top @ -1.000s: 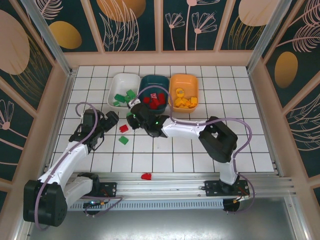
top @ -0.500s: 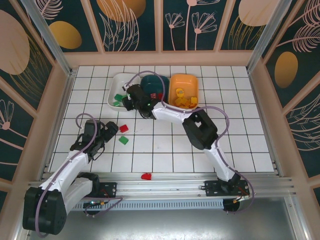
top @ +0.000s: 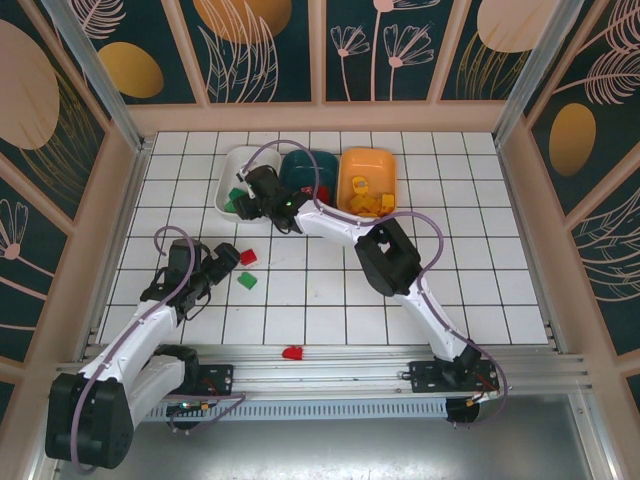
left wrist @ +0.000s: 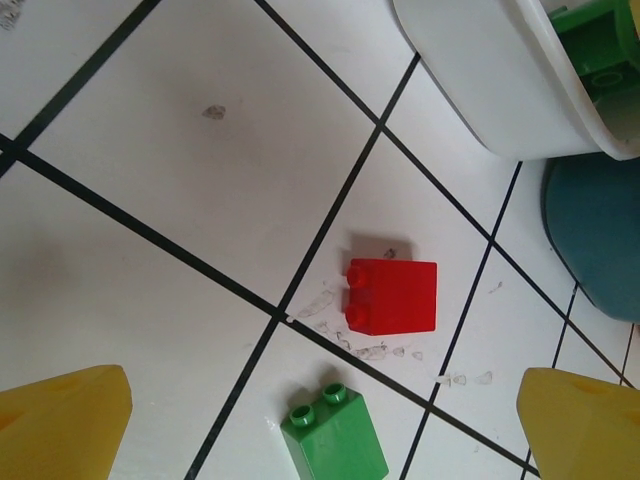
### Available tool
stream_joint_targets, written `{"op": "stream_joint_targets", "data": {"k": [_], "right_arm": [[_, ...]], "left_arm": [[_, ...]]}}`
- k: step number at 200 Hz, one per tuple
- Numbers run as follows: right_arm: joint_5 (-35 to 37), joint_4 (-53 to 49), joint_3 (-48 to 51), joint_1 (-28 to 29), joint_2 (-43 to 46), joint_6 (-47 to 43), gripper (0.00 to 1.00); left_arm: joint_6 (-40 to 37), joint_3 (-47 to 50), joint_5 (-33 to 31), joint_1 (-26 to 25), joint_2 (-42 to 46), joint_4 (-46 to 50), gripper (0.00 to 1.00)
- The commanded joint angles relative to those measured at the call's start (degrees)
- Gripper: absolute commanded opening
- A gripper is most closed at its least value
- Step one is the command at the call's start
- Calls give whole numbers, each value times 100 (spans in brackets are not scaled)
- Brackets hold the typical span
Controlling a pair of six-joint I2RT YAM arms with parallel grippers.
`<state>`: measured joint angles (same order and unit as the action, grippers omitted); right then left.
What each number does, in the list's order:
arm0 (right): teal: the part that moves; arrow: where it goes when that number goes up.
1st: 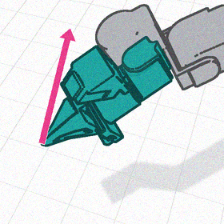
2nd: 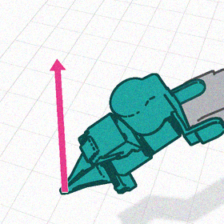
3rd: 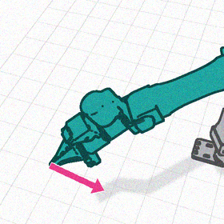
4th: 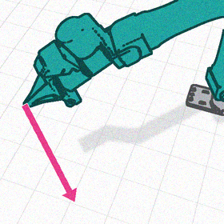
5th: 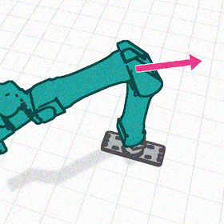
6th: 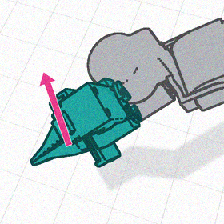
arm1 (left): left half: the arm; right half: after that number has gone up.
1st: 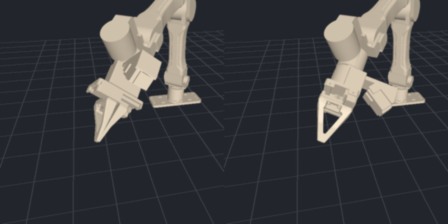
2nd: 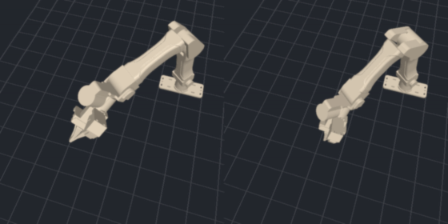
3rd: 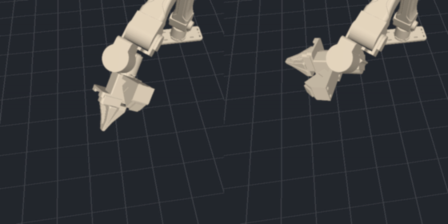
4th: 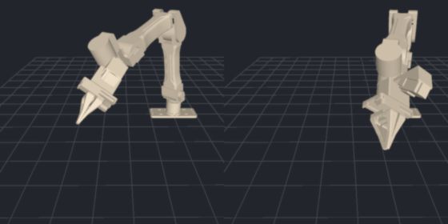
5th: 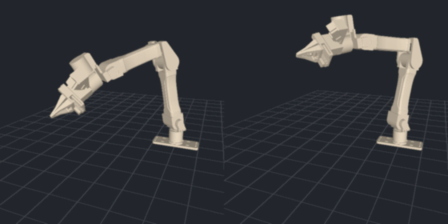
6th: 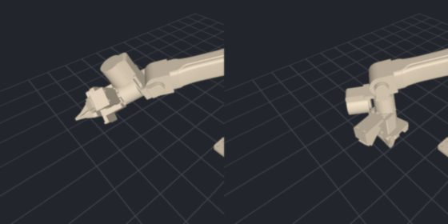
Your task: Sort the legos into containers by color
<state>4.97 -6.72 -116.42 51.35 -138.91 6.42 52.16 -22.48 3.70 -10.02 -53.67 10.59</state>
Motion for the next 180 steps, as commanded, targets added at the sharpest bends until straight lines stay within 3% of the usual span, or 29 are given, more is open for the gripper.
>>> {"op": "stream_joint_targets", "data": {"k": [1,28,56,93,121,180], "right_arm": [[211,44,53,110,525,-70,60],[386,376,759,125,1178,11,60],[599,1005,2103,112,2197,237,60],[772,1761,4089,16,3446,705,60],[946,1982,5194,-130,4131,999,60],[1093,2138,6245,-325,4849,1222,61]], "left_arm": [[-50,-96,225,36,-56,-8,99],[251,-130,423,18,-21,-36,98],[810,6,601,-212,-33,-318,95],[1505,-112,278,-919,-257,-279,88],[1931,-89,26,-975,-218,28,84],[2259,-456,163,-1111,-1322,355,79]]}}
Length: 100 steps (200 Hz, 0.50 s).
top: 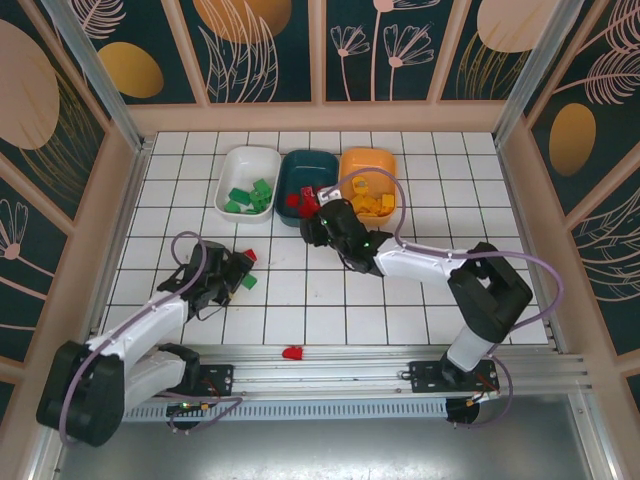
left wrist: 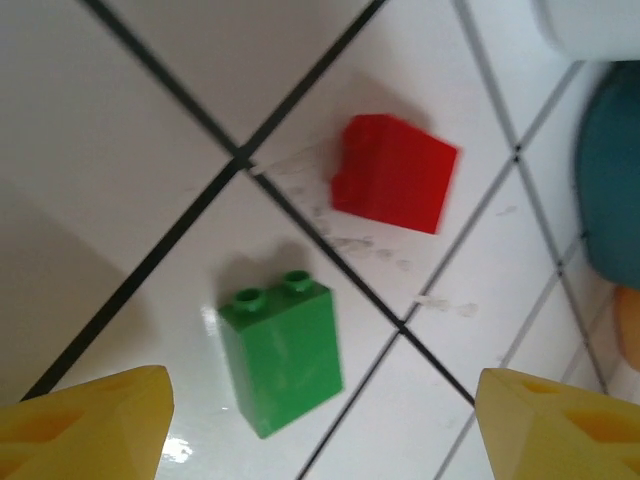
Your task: Sort the legos into containers by color
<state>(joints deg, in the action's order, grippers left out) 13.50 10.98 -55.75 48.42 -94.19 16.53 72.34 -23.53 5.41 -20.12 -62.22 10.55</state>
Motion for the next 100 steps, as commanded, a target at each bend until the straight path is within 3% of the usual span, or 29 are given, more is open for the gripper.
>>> {"op": "stream_joint_targets", "data": {"k": [1,27,54,100], "right_arm": [[241,368,182,-34,385,210,61],[269,411,381,-79,487,253,61],[295,430,543,-88,575,278,61],[330,495,859,-105,788,342,61]], "left_arm": [[242,-367,-6,-112,-494,360,79],[404,-636,-54,-201,-1008,583,76],[745,-710,-226,-203,-1240,712,58],[832,-1123,-76,-203,-1977,930,61]]}}
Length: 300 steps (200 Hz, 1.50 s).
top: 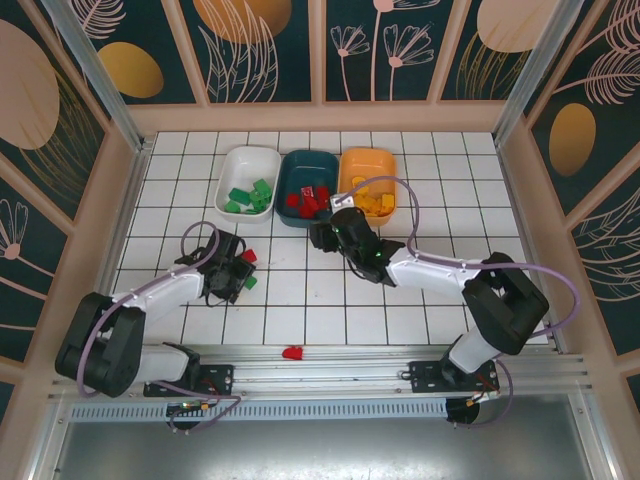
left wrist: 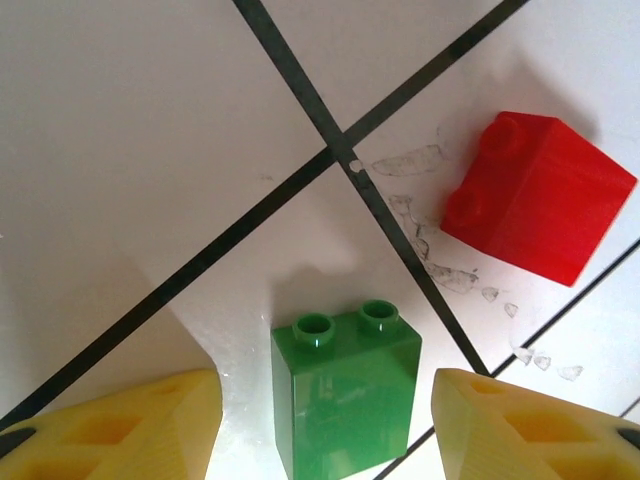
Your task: Sort the legos into containers by color
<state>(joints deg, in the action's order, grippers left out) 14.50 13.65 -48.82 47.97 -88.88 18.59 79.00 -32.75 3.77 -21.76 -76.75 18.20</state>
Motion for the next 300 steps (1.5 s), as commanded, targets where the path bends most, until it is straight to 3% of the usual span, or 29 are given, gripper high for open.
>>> {"op": "stream_joint_targets", "data": {"k": [1,54,75,123,187,300], "right_arm": [[229,231,173,-59,261,136,61],[199,250,344,-88,449,162,61],[178,283,459,-110,532,206,61],[128,342,581,-156,603,235,61],[70,355,591,-156,587,233,61],[94,400,593,-175,504,259,60]], "left_arm": [[162,-216,93,-39,-547,175,61],[-51,-793,386,-45,-1607,510,59],[-60,-849,327,-44,-1759,510,49],[-225,-1335,91,-39,-2060,695,43],[-342,-1391,-331,-46,-1292,814,41],[-529,-1713,-298,-48,-734,935,36]]}}
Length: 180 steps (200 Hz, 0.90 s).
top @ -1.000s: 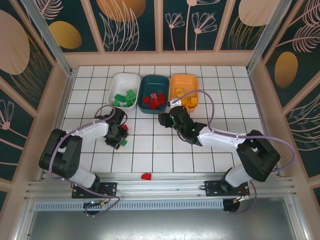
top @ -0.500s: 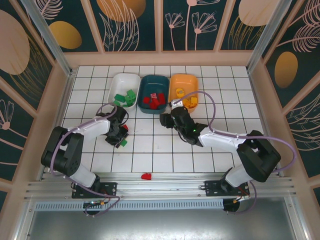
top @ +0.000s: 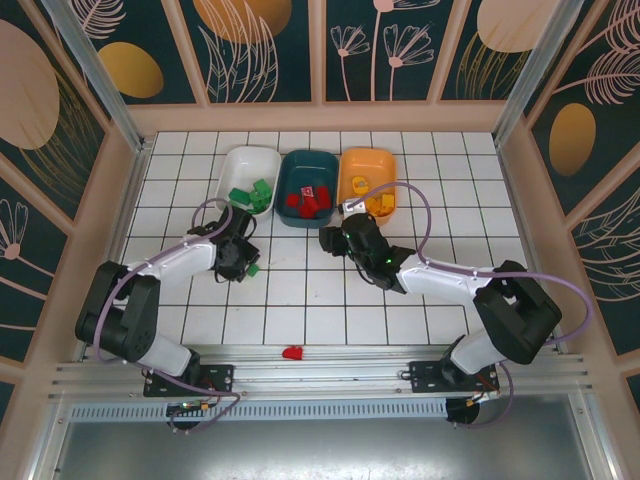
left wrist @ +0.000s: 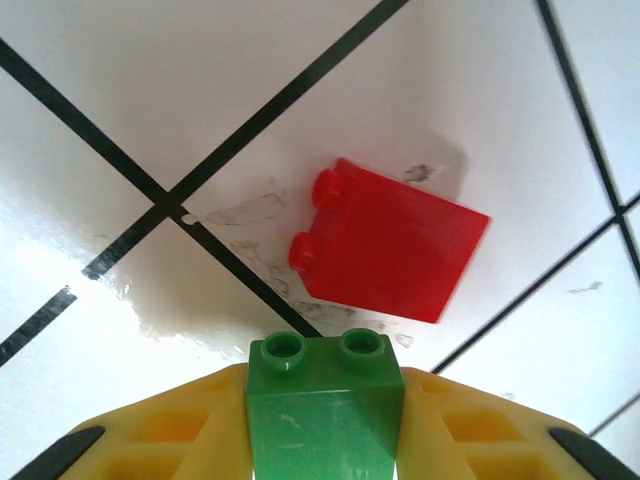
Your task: Sort the legos into containers by color
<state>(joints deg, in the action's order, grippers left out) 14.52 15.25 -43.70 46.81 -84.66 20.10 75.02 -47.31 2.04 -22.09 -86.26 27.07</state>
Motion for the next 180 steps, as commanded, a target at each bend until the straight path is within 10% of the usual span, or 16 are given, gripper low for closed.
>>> {"op": "stream_joint_targets", "data": {"k": [1,180], "right_arm": [[89,241,82,-58,86,108,60],[-120,33,-30,-8,159,56,61]], "left_arm": [[-130,-264,-134,-15,224,50,36],[-2254,-4553,-1857,807,-2825,882,37]]}}
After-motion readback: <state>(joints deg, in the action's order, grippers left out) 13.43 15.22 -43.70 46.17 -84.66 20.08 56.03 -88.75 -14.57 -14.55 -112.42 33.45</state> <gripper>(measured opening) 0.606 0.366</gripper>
